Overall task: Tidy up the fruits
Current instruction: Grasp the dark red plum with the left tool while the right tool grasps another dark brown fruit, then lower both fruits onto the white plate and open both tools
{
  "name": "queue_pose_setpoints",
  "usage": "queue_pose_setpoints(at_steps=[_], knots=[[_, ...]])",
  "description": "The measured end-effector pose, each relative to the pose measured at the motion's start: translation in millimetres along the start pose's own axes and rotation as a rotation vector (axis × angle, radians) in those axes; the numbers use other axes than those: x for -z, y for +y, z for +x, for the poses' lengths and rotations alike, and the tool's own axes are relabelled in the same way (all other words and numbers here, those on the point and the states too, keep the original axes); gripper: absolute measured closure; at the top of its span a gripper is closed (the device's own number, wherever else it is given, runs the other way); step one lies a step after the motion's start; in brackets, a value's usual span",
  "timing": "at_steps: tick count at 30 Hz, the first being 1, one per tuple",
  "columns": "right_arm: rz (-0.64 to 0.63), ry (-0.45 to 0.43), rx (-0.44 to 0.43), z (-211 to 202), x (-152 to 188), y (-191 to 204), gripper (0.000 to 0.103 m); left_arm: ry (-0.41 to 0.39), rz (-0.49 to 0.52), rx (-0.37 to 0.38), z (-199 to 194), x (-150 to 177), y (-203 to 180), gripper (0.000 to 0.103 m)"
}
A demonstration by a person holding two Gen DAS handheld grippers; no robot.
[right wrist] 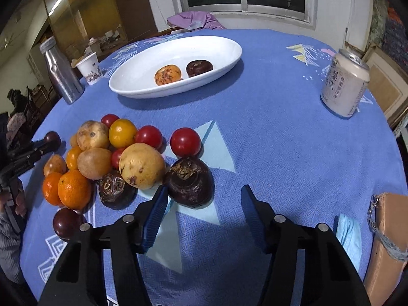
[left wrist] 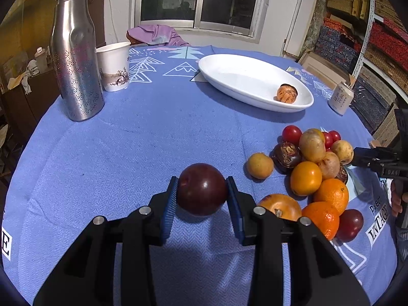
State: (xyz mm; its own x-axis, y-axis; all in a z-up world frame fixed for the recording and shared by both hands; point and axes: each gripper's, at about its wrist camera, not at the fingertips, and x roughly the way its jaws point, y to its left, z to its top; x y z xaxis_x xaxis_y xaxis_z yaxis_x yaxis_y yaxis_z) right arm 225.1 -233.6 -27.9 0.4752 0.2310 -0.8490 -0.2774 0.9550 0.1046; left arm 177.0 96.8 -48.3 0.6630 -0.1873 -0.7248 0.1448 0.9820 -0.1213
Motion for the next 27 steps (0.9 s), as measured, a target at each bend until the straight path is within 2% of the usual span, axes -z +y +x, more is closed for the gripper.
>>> queue_pose_setpoints(at_steps=[7, 8, 9, 15, 19, 23, 27], knots=[[-0.177, -0.043, 0.118, 12.3, 2.7, 25.3, 0.045, 0.006, 0.004, 0.001, 1.3, 0.2, -0.8, 0.066], [-0.173, -0.044, 0.109, 12.3, 2.5, 24.2, 0.056, 0.006, 0.006, 0.0, 1.5, 0.6, -1.0, 0.066], [-0.15, -0.036, 0.067, 12.6, 2.2, 21.5, 0.059, 0.007, 0.006, 0.001, 1.6, 0.9, -1.0, 0.066], [-0.134, -0.03, 0.073, 9.3, 0.0, 18.6, 0.059, 0.02, 0.002, 0.005, 4.9, 2.1, -1.4, 0.066], [-0.038, -0.124, 0.056, -19.7, -9.0, -0.5, 0.059, -0.028, -0.013, 0.022, -7.9, -4.7, -4.6, 0.066], [0.101, -0.215, -0.019, -47.4, -25.3, -23.2, 0.059, -0.066, 0.025, 0.039, -19.8, -34.6, -23.6, 0.066], [0.105, -0.27, -0.073, -71.4, -65.5, -15.2, 0.059, -0.092, 0.11, 0.023, -16.4, -83.5, -56.8, 0.066]])
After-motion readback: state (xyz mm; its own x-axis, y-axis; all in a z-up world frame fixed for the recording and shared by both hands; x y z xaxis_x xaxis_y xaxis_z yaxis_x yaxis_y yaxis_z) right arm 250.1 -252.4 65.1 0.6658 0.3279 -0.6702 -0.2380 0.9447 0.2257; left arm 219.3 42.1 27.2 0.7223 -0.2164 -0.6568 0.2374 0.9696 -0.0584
